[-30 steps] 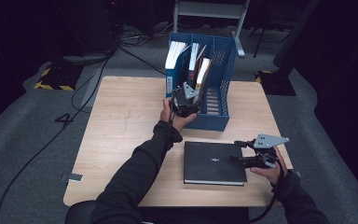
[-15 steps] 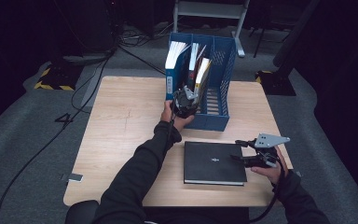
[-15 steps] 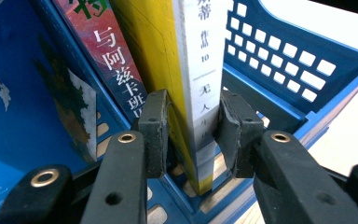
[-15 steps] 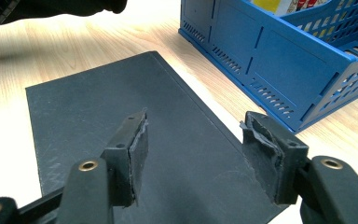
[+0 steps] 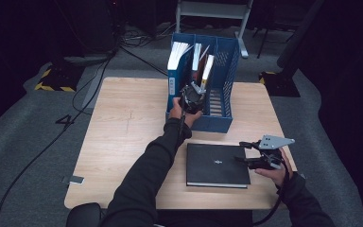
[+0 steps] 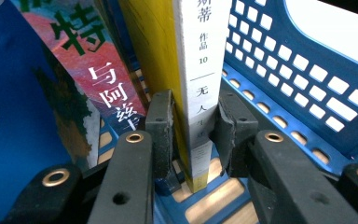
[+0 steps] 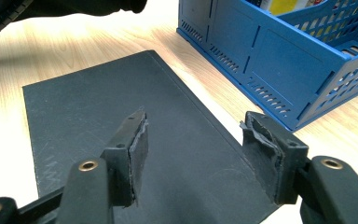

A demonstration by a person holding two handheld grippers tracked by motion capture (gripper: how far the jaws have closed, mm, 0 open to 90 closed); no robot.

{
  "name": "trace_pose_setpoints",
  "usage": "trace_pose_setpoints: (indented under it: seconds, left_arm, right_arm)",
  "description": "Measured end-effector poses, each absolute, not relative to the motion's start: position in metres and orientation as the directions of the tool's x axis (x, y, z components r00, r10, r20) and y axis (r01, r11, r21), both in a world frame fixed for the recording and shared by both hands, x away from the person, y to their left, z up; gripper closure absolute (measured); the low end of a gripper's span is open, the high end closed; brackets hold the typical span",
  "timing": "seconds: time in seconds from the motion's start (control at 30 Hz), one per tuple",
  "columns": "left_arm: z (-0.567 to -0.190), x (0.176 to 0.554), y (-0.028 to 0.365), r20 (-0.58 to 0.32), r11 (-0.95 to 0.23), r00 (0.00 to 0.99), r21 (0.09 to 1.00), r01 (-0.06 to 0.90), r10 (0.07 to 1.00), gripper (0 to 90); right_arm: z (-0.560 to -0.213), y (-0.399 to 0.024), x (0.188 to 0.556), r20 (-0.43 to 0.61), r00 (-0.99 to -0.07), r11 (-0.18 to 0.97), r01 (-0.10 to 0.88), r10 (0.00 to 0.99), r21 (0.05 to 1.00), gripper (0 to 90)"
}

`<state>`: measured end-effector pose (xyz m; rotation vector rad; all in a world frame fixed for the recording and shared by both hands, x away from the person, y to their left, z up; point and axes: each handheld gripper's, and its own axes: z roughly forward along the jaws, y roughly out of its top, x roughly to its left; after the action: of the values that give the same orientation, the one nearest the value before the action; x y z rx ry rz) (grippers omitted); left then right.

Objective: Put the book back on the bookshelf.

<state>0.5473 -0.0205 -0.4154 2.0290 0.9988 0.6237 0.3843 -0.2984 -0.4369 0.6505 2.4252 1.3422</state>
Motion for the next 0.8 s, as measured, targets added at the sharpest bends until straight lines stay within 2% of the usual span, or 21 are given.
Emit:
trace_pose_setpoints:
  seconds: [0.17,0.33,0.47,0.8]
  left_arm:
    - [-0.416,0.549,-0.022,0.08,-0.38,0.56,0.812,0.443,0.824,69.2]
    - [-0.414,0.541,-0.013,0.089,-0.405,0.603,0.816,0.412,0.793,64.5]
    - [-0.407,0.524,-0.002,0.114,-0.45,0.671,0.821,0.351,0.733,62.0]
    - [-0.408,0.483,0.024,0.155,-0.546,0.775,0.792,0.273,0.612,55.2]
  right_arm:
    - [-0.436,-0.3,0.385,-0.042,-0.851,0.462,0.243,0.524,0.853,41.3]
    - [-0.436,-0.301,0.384,-0.04,-0.849,0.463,0.247,0.527,0.851,41.3]
    - [-0.436,-0.303,0.385,-0.037,-0.843,0.461,0.256,0.537,0.85,41.2]
    - [-0.437,-0.311,0.384,-0.027,-0.831,0.454,0.276,0.556,0.847,40.8]
